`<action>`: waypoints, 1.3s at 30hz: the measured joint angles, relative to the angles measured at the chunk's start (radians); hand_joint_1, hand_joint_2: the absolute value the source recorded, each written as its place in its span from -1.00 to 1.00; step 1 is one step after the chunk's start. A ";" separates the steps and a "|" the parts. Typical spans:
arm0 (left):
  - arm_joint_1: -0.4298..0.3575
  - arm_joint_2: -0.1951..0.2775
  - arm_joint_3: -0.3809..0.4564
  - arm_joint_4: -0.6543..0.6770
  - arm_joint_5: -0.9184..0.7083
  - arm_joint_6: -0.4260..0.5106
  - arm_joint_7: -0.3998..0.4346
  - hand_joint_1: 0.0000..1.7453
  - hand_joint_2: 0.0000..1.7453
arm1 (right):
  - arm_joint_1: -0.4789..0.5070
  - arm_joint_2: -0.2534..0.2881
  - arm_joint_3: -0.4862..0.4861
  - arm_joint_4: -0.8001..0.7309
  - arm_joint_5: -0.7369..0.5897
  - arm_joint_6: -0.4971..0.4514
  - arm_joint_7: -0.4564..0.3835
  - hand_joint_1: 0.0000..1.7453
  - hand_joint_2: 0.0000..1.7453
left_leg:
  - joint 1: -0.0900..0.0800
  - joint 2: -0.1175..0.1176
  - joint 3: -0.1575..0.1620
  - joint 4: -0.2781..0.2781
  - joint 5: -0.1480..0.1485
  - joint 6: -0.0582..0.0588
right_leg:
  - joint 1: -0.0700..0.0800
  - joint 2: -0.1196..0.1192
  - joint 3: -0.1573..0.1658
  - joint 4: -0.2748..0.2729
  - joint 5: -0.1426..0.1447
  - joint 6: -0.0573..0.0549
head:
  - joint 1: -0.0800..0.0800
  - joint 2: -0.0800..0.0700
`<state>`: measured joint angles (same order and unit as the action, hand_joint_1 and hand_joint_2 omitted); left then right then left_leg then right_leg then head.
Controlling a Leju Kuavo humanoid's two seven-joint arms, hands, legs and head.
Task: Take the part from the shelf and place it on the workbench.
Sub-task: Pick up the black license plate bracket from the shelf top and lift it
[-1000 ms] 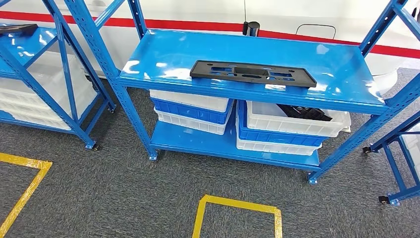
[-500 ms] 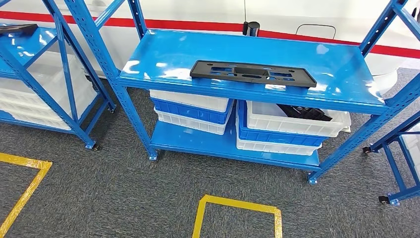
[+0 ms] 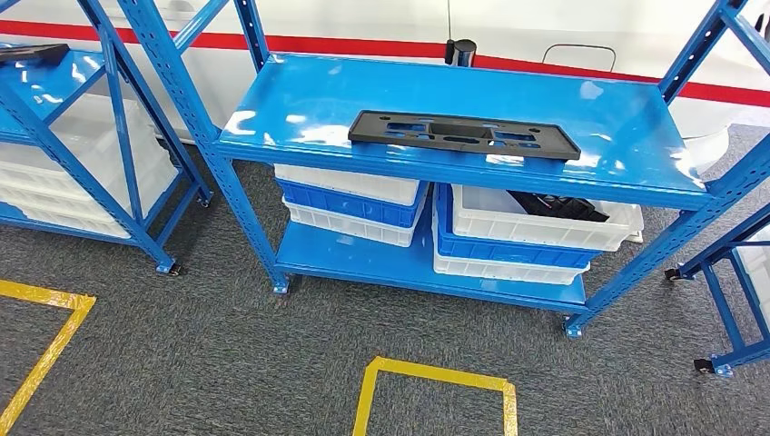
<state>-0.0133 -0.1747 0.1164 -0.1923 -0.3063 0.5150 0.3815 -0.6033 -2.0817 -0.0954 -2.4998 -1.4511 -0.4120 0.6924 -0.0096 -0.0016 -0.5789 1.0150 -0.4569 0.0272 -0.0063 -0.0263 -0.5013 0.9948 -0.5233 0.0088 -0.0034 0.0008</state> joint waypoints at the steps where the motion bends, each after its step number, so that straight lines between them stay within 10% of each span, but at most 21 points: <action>1: 0.000 0.000 0.000 0.000 0.000 0.000 0.000 -1.00 -1.00 | 0.000 0.000 0.000 0.000 0.000 0.000 0.000 -1.00 1.00 | 0.000 0.000 0.000 0.000 0.000 0.000 | 0.000 0.000 0.000 0.000 0.000 0.000 | 0.000 0.000; 5: 0.000 0.000 0.000 0.000 0.000 0.000 0.000 -1.00 -1.00 | 0.000 0.000 0.000 0.000 0.000 0.000 0.000 -1.00 1.00 | 0.000 0.000 0.000 0.000 0.000 0.000 | 0.000 0.000 0.000 0.000 0.000 0.000 | 0.000 0.000; 9: 0.000 0.000 0.000 0.000 0.000 0.000 0.000 -1.00 1.00 | 0.000 0.000 0.000 0.000 0.000 0.000 0.000 -1.00 1.00 | 0.000 0.000 0.000 0.000 0.000 0.000 | 0.000 0.000 0.000 0.000 0.000 0.000 | 0.000 0.000; 20: 0.000 0.000 0.000 0.000 0.000 0.000 0.000 -1.00 1.00 | 0.000 0.000 0.000 -0.001 0.000 0.000 0.000 -1.00 1.00 | 0.000 0.000 0.000 0.000 0.000 0.000 | 0.000 0.000 0.000 0.000 0.000 0.000 | 0.000 0.000; 21: 0.000 0.000 0.000 0.000 0.000 0.000 0.000 -1.00 1.00 | 0.000 0.000 0.000 -0.001 0.000 0.000 0.000 -1.00 0.50 | 0.000 0.000 0.000 0.000 0.000 0.000 | 0.000 0.000 0.000 0.000 0.000 0.000 | 0.000 0.000; 24: 0.000 0.000 0.000 0.000 0.000 0.000 0.000 -1.00 1.00 | 0.000 0.000 0.000 -0.001 0.000 0.000 0.000 -1.00 0.50 | 0.000 0.000 0.000 0.000 0.000 0.000 | 0.000 0.000 0.000 0.000 0.000 0.000 | 0.000 0.000; 25: 0.000 0.000 0.000 0.000 0.000 0.000 0.000 -1.00 1.00 | 0.001 0.001 0.000 0.000 0.001 0.000 0.000 -1.00 1.00 | 0.000 0.000 -0.001 0.000 0.000 0.000 | 0.000 0.000 0.000 0.000 0.000 0.000 | 0.000 0.000; 31: 0.001 0.002 0.000 0.000 0.009 -0.018 -0.017 -1.00 1.00 | 0.033 0.051 0.002 0.084 0.063 0.008 -0.023 -1.00 1.00 | 0.000 -0.001 -0.002 0.000 0.000 0.000 | 0.000 -0.001 0.000 0.000 0.000 0.000 | 0.000 0.000; 35: 0.003 0.007 0.000 0.000 0.022 -0.040 -0.034 -1.00 1.00 | 0.064 0.117 0.002 0.162 0.125 0.023 -0.052 -1.00 -1.00 | 0.000 -0.001 -0.002 0.000 0.001 0.001 | 0.000 -0.001 0.004 0.000 0.000 0.000 | 0.000 0.000; 39: 0.006 0.012 0.000 -0.001 0.035 -0.063 -0.051 -1.00 1.00 | 0.099 0.195 0.003 0.249 0.189 0.042 -0.083 -1.00 -1.00 | -0.001 -0.001 -0.002 0.000 0.002 0.002 | 0.000 -0.002 0.007 0.000 0.001 0.000 | 0.000 0.000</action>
<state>-0.0070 -0.1624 0.1161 -0.1933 -0.2713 0.4520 0.3305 -0.5041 -1.8862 -0.0921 -2.2508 -1.2619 -0.3699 0.6095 -0.0109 -0.0028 -0.5814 1.0152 -0.4550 0.0293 -0.0065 -0.0281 -0.4938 0.9949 -0.5226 0.0092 -0.0034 0.0008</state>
